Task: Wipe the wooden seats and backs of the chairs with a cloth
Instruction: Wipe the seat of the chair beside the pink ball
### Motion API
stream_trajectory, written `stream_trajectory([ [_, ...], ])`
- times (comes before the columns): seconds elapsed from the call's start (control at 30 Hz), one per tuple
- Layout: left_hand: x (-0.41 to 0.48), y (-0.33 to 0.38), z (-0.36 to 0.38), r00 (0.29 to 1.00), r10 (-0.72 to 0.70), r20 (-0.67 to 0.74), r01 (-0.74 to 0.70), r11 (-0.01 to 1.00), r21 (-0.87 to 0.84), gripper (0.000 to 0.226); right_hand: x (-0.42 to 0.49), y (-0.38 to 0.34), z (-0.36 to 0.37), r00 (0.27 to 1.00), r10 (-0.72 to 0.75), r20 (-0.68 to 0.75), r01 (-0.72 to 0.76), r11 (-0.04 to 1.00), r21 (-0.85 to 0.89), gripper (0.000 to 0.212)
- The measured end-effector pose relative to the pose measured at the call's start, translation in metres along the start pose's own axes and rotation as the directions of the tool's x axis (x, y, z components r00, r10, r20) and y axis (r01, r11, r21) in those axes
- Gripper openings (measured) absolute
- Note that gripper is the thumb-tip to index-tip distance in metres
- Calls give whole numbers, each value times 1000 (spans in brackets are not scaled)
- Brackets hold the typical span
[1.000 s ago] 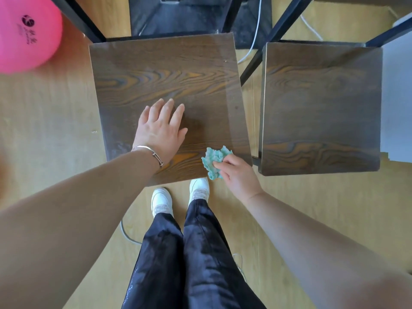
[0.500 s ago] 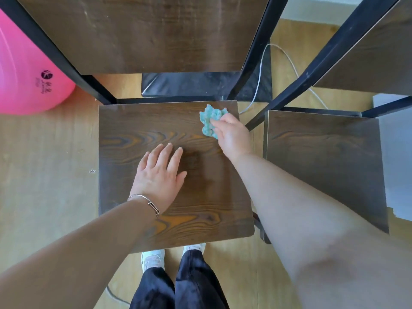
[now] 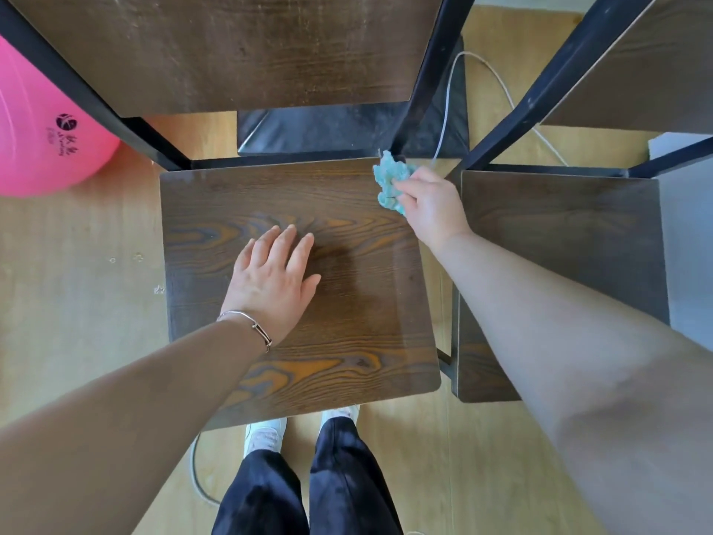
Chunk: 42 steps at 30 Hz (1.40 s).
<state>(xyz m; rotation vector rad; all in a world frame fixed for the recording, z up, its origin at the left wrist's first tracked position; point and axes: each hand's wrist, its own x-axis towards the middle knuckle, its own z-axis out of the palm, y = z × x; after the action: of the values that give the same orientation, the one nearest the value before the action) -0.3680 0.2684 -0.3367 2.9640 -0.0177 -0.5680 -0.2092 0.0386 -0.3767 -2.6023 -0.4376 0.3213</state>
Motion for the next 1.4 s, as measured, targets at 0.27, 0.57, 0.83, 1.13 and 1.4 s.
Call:
stream_trajectory([
  [0.27, -20, 18, 7, 998, 70, 3, -70, 998, 5, 61, -125, 5, 10, 994, -23, 110, 21, 1000, 16, 26],
  [0.57, -49, 21, 5, 988, 158, 3, -157, 986, 62, 61, -256, 5, 30, 996, -32, 88, 31, 999, 12, 28],
  [0.83, -78, 12, 17, 981, 194, -17, -193, 979, 70, 60, -300, -30, 66, 961, 255, -104, -245, 964, 104, 27],
  [1.13, -109, -46, 26, 989, 145, -23, -144, 988, 55, 59, -289, -108, 116, 866, 435, -248, -372, 890, 262, 27],
  [1.4, -133, -112, 19, 998, 38, -48, -38, 999, 19, 60, -284, -177, 155, 911, 370, -180, -317, 911, 264, 29],
])
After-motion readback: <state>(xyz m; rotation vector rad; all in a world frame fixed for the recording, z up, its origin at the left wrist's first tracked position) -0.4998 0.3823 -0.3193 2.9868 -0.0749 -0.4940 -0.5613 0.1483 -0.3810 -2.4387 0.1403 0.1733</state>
